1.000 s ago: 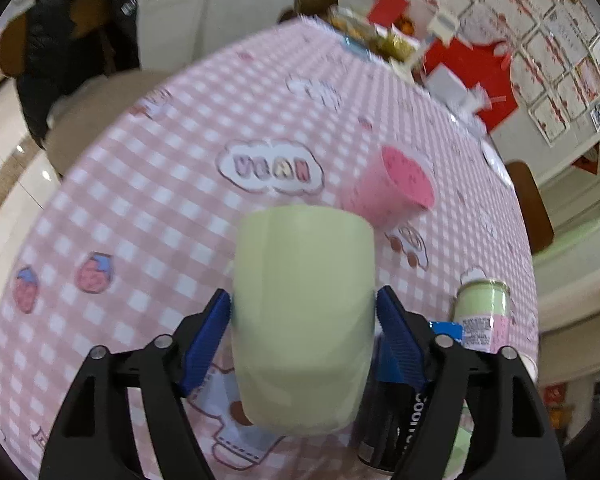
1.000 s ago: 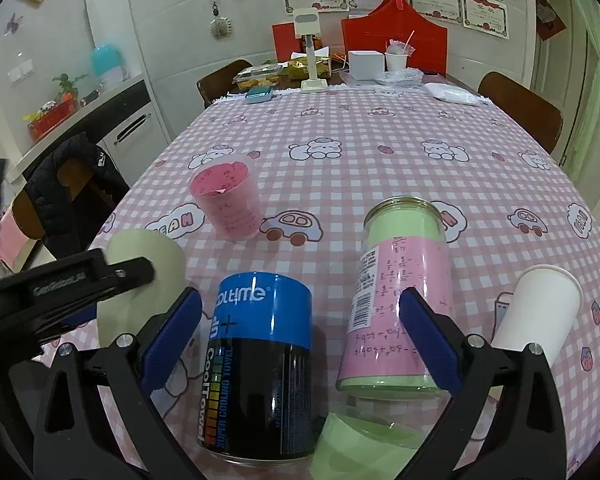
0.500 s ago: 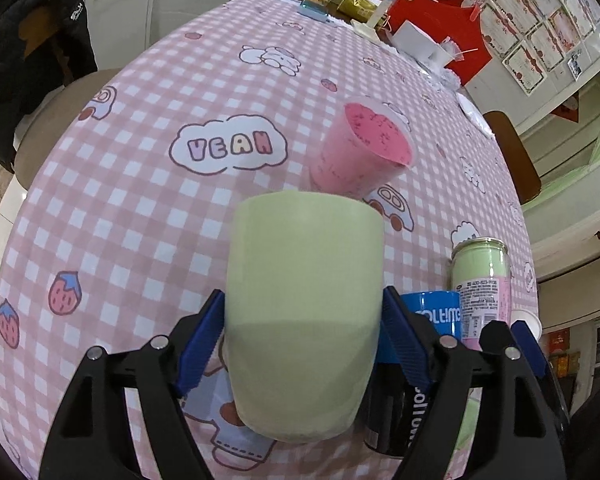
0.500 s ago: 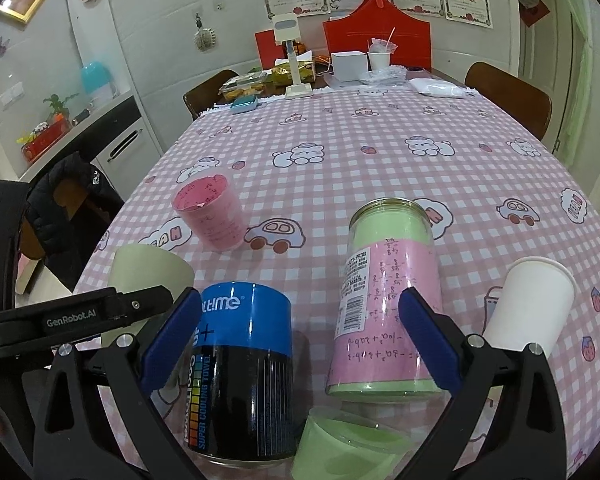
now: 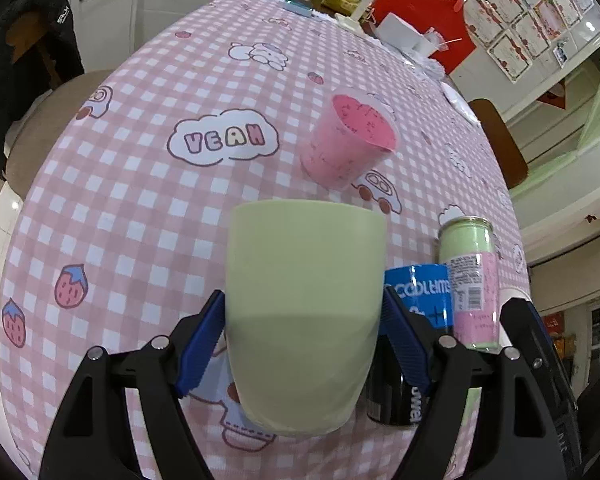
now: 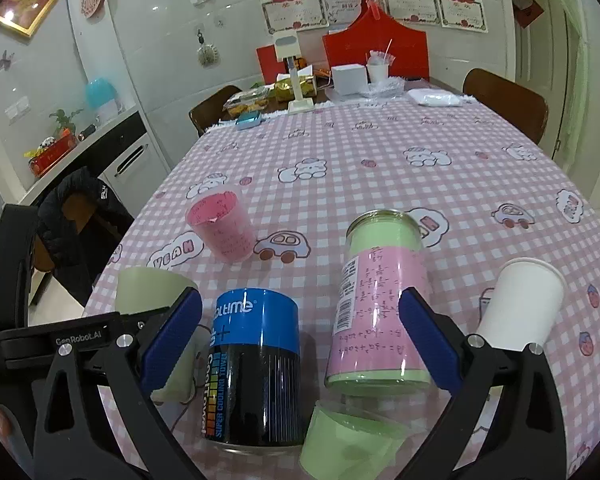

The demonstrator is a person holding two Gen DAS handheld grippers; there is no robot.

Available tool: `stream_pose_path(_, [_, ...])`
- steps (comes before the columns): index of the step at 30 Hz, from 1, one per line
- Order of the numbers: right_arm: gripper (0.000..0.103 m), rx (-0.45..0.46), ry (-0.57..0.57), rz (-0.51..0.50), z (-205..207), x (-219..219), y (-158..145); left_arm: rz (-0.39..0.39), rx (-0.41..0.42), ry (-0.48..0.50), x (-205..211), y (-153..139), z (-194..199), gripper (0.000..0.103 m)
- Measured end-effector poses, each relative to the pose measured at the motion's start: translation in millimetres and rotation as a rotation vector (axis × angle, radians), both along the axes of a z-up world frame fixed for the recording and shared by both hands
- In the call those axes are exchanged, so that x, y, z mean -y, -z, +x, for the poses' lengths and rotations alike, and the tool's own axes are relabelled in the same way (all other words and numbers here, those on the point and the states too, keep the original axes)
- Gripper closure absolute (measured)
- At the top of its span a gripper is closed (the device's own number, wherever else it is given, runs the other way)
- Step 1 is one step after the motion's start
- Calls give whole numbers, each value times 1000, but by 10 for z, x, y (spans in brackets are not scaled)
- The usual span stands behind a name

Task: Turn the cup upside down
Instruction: 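Lift the pale green cup with the left tool and turn it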

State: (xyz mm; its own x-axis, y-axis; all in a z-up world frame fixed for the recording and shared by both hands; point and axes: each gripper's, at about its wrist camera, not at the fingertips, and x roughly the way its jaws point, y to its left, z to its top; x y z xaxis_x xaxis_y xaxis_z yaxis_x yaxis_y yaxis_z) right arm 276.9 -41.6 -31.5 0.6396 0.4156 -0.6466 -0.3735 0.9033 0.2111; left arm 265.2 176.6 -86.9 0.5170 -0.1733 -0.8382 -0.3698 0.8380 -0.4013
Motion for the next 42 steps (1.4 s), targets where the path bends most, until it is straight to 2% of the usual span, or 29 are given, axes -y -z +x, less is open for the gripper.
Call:
stream_pose_path(3, [8,20,6,-5,-64,20,-52,33,12,-1,5,-79,-60,27])
stream_pose_path(10, [8,47,34,2,-236,120,-194,57,33,35,18,-284,-237,27])
stream_pose_path(15, [8,80,54,-14,-442,218,-282,113,56,41,94,-462,-479,27])
stream_pose_path(20, [8,96,71,-24,-703,347,-293,132,69,82,263,-570,-731,27])
stream_pose_path(32, [8,81,137,-59,-1336,857,-131,158,64,194,987,-476,-1280,27])
stream_pose_path(42, [8,26,226,-80,-1590,1354,77,193,15,297,1619,-301,-1299,27])
